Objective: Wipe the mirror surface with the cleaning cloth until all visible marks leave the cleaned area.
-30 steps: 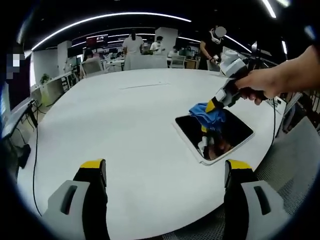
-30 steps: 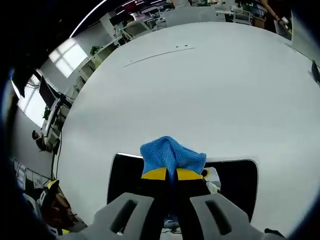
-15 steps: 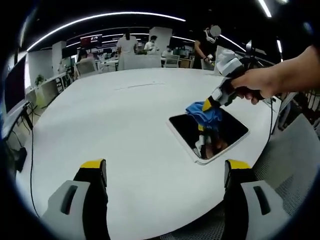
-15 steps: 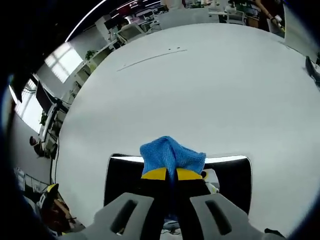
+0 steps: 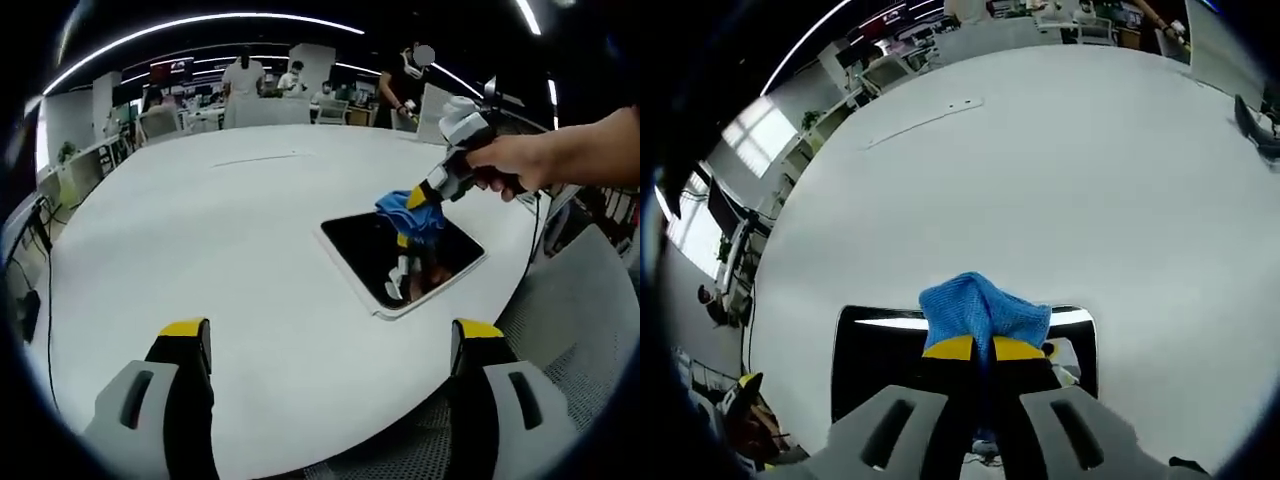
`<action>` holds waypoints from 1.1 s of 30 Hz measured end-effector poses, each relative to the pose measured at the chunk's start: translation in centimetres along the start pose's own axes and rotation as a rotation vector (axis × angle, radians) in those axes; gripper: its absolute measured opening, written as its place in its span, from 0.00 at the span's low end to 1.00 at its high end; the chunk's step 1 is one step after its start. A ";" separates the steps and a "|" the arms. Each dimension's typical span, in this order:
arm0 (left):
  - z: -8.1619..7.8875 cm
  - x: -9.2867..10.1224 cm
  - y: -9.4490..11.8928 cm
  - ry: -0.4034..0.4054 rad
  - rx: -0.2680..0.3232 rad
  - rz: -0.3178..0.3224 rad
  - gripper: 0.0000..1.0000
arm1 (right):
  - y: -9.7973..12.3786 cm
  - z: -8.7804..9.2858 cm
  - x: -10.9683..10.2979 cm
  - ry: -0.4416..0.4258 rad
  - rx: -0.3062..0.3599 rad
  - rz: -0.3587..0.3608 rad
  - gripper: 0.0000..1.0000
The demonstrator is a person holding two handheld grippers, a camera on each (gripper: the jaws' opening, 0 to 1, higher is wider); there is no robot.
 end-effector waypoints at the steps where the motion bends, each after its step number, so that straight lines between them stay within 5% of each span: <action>1: 0.0 0.0 0.0 -0.003 0.001 0.002 0.99 | 0.0 0.0 -0.2 0.007 0.000 0.007 0.00; 17: 0.0 -0.3 0.0 -0.013 -0.007 -0.019 0.98 | 0.2 0.5 -0.1 -0.040 0.014 -0.031 0.00; 33: -0.1 -0.2 0.1 -0.010 -0.004 -0.018 0.99 | 1.3 4.2 -1.3 0.020 -0.002 -0.036 0.00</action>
Point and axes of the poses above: the point that each gripper's makers call its tool centre point, and the gripper's own axes: y roughly backward along the fingers, x roughly to its right, z roughly out of its underside, the point moved 9 cm from there along y, roughly backward along the fingers, and after that the axes turned 12 degrees about -x, right-handed, at the moved point
